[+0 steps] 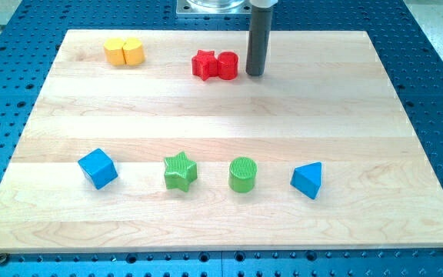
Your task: Push both the red blocks slightly to the left
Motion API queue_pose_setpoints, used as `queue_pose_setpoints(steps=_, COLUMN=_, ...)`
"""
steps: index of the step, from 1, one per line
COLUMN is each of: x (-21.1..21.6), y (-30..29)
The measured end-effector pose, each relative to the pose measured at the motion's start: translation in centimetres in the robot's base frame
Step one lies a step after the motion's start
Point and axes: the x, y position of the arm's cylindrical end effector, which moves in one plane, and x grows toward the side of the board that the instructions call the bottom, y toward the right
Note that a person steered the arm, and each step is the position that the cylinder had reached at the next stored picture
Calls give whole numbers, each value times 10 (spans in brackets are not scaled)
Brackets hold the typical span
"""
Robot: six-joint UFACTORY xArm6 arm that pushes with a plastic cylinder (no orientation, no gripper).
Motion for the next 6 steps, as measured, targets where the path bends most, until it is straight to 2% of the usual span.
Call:
queue_pose_setpoints(steps=2, x=2, y=-55)
queue_pose_setpoints(steps=4, x=20, y=-103)
queue_pose_setpoints(steps=5, x=42, y=-124)
queue_pose_setpoints(steps=6, x=20, y=-151)
